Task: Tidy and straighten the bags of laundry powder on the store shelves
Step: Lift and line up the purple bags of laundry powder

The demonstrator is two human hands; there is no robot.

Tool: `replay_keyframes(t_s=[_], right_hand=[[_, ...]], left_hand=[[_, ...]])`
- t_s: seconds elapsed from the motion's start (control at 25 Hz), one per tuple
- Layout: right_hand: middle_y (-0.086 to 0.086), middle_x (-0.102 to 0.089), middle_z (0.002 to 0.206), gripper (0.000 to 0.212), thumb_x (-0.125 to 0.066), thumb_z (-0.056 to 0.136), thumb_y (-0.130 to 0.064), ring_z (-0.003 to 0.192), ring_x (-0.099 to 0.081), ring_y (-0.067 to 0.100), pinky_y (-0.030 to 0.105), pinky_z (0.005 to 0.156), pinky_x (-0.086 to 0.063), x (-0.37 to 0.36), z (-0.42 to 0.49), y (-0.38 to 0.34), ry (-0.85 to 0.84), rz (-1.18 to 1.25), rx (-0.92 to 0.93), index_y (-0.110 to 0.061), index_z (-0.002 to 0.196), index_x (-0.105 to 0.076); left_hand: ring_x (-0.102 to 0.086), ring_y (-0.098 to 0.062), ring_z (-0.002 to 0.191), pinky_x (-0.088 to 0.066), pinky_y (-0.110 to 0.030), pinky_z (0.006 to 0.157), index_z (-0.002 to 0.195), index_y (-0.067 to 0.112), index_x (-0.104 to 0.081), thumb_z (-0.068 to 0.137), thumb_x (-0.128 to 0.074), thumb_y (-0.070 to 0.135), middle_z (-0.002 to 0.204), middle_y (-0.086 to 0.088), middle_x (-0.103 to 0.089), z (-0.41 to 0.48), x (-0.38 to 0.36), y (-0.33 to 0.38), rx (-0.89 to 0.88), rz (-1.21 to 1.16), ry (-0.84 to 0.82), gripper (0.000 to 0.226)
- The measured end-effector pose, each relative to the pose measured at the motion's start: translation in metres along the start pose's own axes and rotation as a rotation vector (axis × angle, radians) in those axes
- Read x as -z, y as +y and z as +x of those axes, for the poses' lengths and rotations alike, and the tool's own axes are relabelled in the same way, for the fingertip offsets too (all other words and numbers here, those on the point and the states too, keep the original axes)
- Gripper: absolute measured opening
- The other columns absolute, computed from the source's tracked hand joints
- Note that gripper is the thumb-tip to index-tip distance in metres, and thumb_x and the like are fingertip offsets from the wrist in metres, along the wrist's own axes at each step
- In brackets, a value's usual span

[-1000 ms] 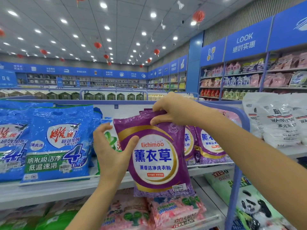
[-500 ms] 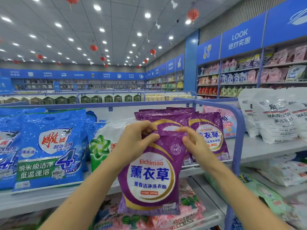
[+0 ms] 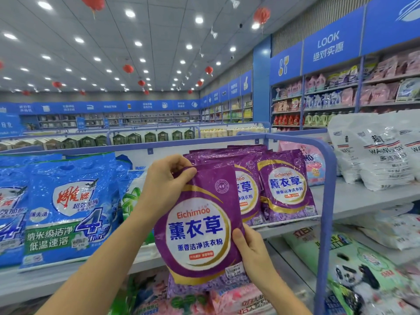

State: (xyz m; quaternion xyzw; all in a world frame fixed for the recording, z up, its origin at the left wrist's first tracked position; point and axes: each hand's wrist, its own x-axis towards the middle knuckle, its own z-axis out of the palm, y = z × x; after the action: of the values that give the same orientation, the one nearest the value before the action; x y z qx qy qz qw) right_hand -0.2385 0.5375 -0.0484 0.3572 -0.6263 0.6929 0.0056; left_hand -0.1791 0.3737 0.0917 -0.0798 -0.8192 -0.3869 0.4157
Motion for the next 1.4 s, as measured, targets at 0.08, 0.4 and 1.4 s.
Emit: replay_keyframes(t_s=[0.08,0.4,1.4], right_hand=[[-0.005,-0.073,0.093,0.058,-0.050,0.074,-0.072,0.088,-0.068,0.013,0.022,0.075,-0.053,0.002,0.004,-0.004,0.030,0.008,0.009,-0.022,0.099,-0.065],[-0.012,-0.069,0.108,0.054,-0.079,0.067,-0.041,0.100,-0.066,0.008,0.026,0.083,-0.055,0.009,-0.002,-0.003,-0.032,-0.001,-0.089,-0.030,0.115,-0.055],[-0.009,-0.064,0.112,0.041,-0.065,0.079,-0.036,0.106,-0.060,0.007,0.017,0.084,-0.051,0.246,0.077,0.062,0.146,-0.057,-0.068,-0.027,0.118,-0.054]], left_hand=[[-0.057,-0.010,0.061,-0.049,-0.028,0.060,0.067,0.027,-0.058,0.084,-0.065,0.007,0.064,0.005,-0.060,0.003,0.000,-0.002,-0.015,0.030,0.034,0.027],[-0.058,-0.015,0.065,-0.050,-0.031,0.064,0.071,0.021,-0.061,0.085,-0.065,0.009,0.068,0.001,-0.063,0.013,-0.021,0.002,-0.036,0.075,0.056,0.019],[-0.058,0.001,0.094,-0.051,-0.020,0.077,0.118,0.035,-0.043,0.079,-0.070,0.038,0.104,0.020,-0.059,-0.055,-0.275,-0.030,0.250,0.152,0.046,0.048]])
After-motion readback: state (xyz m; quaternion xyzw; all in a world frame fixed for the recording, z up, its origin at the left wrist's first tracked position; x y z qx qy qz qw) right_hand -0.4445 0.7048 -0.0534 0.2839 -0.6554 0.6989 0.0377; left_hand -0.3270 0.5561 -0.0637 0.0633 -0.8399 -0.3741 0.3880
